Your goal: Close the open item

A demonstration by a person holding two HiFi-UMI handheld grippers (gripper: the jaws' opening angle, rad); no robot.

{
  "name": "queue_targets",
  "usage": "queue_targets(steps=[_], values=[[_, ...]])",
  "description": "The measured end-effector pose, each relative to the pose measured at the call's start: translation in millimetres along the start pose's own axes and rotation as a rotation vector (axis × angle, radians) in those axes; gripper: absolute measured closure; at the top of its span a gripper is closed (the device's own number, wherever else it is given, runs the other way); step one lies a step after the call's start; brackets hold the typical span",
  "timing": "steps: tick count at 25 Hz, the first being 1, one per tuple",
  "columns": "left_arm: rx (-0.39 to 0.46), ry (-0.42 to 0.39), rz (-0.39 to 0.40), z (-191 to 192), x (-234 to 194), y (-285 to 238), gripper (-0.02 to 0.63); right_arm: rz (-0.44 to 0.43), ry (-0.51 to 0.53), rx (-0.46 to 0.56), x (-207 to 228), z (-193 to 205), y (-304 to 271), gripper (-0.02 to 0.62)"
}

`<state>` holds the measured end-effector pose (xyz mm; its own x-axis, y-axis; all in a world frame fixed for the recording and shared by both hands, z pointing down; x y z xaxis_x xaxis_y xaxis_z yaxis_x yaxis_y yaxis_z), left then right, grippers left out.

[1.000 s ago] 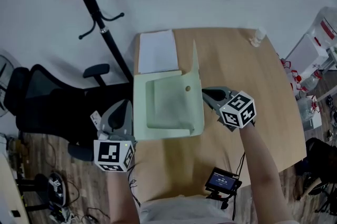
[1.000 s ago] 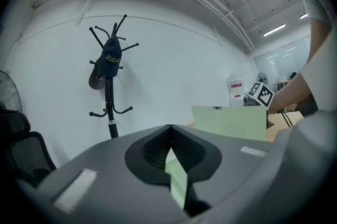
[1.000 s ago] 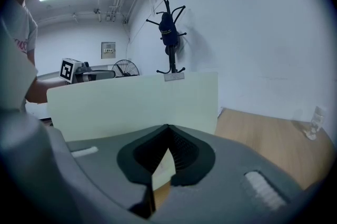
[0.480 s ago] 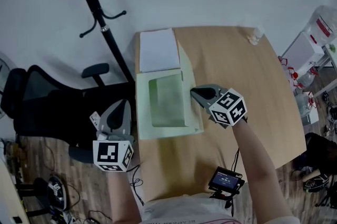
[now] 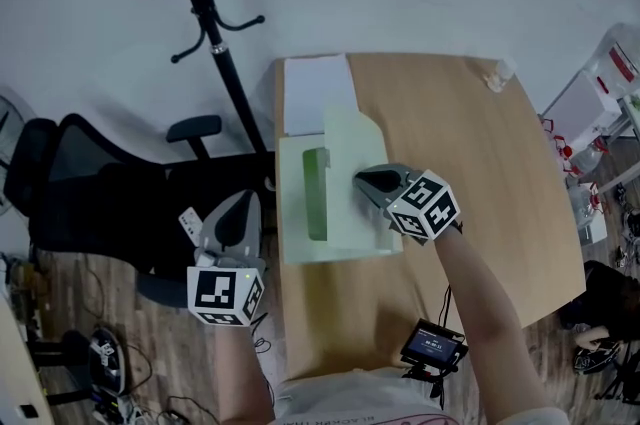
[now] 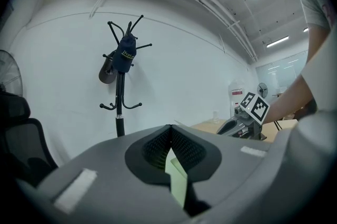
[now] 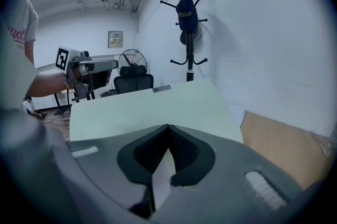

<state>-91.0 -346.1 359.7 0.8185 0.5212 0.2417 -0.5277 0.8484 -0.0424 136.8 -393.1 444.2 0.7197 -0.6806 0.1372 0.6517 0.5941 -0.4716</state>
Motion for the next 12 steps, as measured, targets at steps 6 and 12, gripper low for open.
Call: queue_targets(steps=[6, 12], values=[[-0.001, 0.029, 0.006, 8, -3, 4, 0.588, -0.028, 0.015, -0.025, -14, -2, -27, 0.594], [0.005, 0.058, -0.004, 12, -9, 7, 0.588, -0.035, 0.037, -0.064, -22, 0, -46, 0.594]])
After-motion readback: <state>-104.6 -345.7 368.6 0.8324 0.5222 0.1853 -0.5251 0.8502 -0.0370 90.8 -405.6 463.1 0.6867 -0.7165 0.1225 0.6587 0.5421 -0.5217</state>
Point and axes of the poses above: the fingertips, and each gripper's own axes: y backward along the fingers, x to its right, z out of its underside, the point moved 4 cm from there along y, backward along the fingers, and after that the axes turned 10 degrees about -y, right-handed, at the moved point
